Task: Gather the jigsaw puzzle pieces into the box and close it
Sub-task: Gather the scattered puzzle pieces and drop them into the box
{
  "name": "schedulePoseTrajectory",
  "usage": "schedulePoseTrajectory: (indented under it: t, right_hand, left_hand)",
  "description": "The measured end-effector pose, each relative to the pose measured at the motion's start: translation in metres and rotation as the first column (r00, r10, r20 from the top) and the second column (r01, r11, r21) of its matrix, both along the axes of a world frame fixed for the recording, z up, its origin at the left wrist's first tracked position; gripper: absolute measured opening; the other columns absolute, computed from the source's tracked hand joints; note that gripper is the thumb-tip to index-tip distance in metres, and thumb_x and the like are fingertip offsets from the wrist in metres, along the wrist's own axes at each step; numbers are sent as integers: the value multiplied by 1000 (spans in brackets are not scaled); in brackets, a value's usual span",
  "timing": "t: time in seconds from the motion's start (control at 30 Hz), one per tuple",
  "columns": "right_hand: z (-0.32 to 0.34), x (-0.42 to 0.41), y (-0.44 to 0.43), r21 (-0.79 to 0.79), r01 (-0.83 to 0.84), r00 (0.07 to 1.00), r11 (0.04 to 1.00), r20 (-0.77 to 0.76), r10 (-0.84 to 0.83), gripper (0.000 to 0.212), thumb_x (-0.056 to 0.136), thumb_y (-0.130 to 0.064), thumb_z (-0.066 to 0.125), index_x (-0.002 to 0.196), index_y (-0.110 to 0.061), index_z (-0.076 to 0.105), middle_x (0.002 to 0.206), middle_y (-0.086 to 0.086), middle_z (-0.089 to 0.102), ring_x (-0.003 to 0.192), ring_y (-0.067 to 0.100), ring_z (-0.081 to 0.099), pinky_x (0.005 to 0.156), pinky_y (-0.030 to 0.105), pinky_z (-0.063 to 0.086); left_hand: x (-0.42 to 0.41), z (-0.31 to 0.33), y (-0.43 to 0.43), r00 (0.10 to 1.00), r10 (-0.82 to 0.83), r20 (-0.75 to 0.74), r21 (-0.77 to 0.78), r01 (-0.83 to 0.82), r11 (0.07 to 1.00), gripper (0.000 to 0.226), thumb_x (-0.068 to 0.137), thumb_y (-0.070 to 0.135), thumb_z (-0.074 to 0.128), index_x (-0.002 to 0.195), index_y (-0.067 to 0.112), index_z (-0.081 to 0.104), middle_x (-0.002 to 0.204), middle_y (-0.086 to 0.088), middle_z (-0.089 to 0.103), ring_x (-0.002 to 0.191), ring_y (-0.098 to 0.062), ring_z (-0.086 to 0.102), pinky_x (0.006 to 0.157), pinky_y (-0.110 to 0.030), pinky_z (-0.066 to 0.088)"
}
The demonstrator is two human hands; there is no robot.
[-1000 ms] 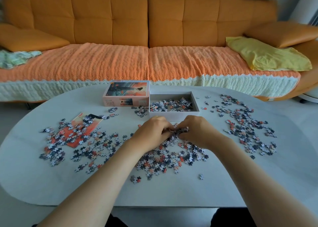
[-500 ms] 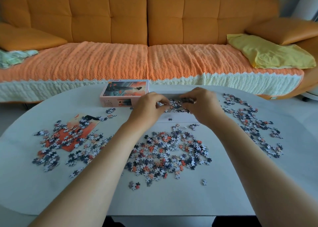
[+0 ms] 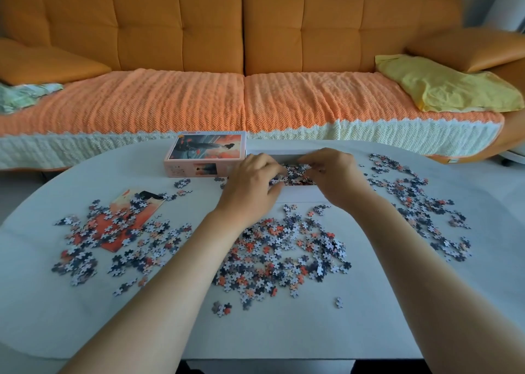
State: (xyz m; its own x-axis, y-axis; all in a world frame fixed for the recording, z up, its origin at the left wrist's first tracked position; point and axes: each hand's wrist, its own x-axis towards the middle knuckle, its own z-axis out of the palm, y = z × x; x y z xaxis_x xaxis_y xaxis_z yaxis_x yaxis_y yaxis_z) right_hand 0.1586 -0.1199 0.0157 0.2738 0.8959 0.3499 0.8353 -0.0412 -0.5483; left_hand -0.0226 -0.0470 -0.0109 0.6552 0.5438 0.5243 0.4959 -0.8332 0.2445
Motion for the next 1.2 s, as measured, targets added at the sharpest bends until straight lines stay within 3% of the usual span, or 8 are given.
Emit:
schedulePoseTrajectory:
  t: [0.17, 0.37, 0.5, 0.67, 0.8, 0.87, 0.97, 1.2]
  right_hand:
    - [5, -1, -30, 58, -74, 991, 996, 116, 67, 21, 87, -3, 65, 96, -18, 77, 93, -3, 73, 75, 4, 58, 79, 19, 51]
    - [-4, 0, -63, -355, -43, 971, 934, 206, 122, 29, 93, -16, 58, 117, -28, 67, 123, -10, 64, 109, 8, 60, 103, 28, 46]
    - [-16, -5, -67, -454, -70, 959, 888, 215, 186, 40, 93, -10, 53, 128, -28, 61, 136, -10, 55, 126, 12, 46, 108, 23, 32]
    - [-7, -13, -72, -397, -116, 985, 910, 74, 158, 40, 92, -6, 52, 123, -27, 64, 121, -7, 64, 108, 8, 57, 100, 22, 43]
    - [-1, -5, -75, -425, -86, 986, 901, 91, 137, 42, 91, -32, 61, 133, -30, 55, 127, -9, 57, 101, 5, 53, 92, 21, 42]
    - [0, -5, -75, -539, -42, 983, 841, 128, 131, 69, 81, -55, 66, 142, -32, 44, 133, -7, 47, 111, 12, 51, 96, 30, 45]
    - [-5, -17, -73, -651, 3, 974, 759, 173, 145, 95, 67, -71, 69, 146, -31, 35, 136, 0, 36, 121, 22, 45, 100, 40, 44]
    - [-13, -32, -55, -554, 9, 990, 832, 120, 70, 57, 77, -50, 74, 127, -26, 60, 121, 0, 48, 91, 16, 57, 62, 19, 39]
  left_hand:
    - [-3, 1, -28, 989, -148, 18, -121, 149, 981, 18, 94, 20, 61, 109, 16, 69, 108, 5, 63, 95, -14, 60, 79, -33, 53]
    - [-2, -21, -46, 930, -201, -307, -272, 117, 955, 46, 98, 42, 49, 142, 29, 47, 149, 11, 39, 139, -9, 30, 116, -37, 28]
    - [2, -19, -50, 947, -227, -225, -323, 148, 935, 38, 96, 33, 57, 133, 26, 59, 133, 12, 52, 126, -8, 38, 108, -30, 35]
    - [-7, -7, -49, 966, -218, -136, -406, 146, 902, 29, 93, 30, 61, 121, 29, 66, 118, 16, 58, 100, 2, 46, 96, -27, 44]
    - [-17, -4, -43, 908, -189, -373, -411, 21, 911, 67, 85, 58, 60, 145, 32, 41, 143, 16, 36, 135, -7, 24, 111, -36, 28]
    - [-19, -7, -42, 861, -192, -471, -401, -15, 916, 82, 81, 66, 58, 150, 33, 30, 146, 14, 27, 138, -10, 16, 114, -40, 23]
    - [-15, -10, -43, 890, -206, -406, -452, 0, 892, 75, 83, 58, 63, 148, 31, 36, 135, 13, 34, 133, -8, 23, 111, -37, 30]
    - [-10, -9, -45, 951, -182, -251, -484, 40, 874, 45, 86, 41, 70, 128, 27, 60, 114, 9, 48, 114, -8, 43, 98, -32, 41]
